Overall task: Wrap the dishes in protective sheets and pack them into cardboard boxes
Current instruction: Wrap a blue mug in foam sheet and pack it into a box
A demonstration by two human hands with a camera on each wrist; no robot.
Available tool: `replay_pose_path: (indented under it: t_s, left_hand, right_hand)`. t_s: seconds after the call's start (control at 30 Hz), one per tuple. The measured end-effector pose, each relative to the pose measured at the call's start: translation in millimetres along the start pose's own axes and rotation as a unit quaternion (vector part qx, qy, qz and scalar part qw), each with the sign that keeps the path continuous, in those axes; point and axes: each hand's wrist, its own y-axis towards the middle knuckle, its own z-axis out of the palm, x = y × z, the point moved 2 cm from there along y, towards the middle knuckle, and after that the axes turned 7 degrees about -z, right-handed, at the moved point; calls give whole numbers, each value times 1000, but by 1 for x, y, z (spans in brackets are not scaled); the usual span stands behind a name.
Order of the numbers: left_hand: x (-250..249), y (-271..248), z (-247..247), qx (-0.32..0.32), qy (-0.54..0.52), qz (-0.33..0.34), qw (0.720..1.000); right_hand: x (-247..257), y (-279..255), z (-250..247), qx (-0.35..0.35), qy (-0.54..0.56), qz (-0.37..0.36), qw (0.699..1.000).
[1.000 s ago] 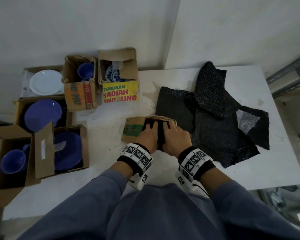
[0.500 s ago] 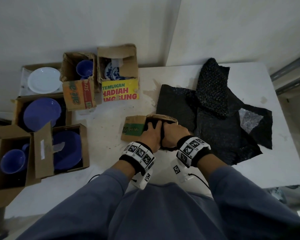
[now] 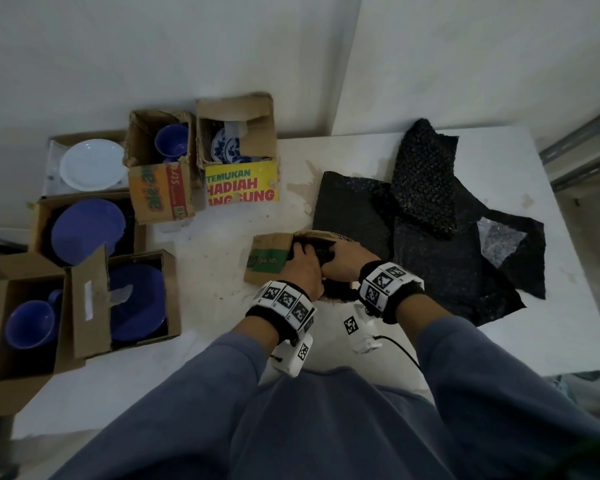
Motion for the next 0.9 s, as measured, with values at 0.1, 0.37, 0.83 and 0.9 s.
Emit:
replay_pose_path:
  t_s: [0.1,0.37,0.83,0.9]
  left_hand:
    - [-6,2,-9,26,15,-27,999]
    - [1,1,-9,6,20,-3,1000]
    - [-3,5,-8,16,23,-22,999]
    - [-4,7,-10,24,26,-25,999]
  right_hand:
    - [1,-2,-3,-4,-4,3,1000]
    - [8,-17,3,-17,-84,-26,996]
    - [7,-10,1,33,-62,22,997]
    - [7,-7,-3,32,-59,20,998]
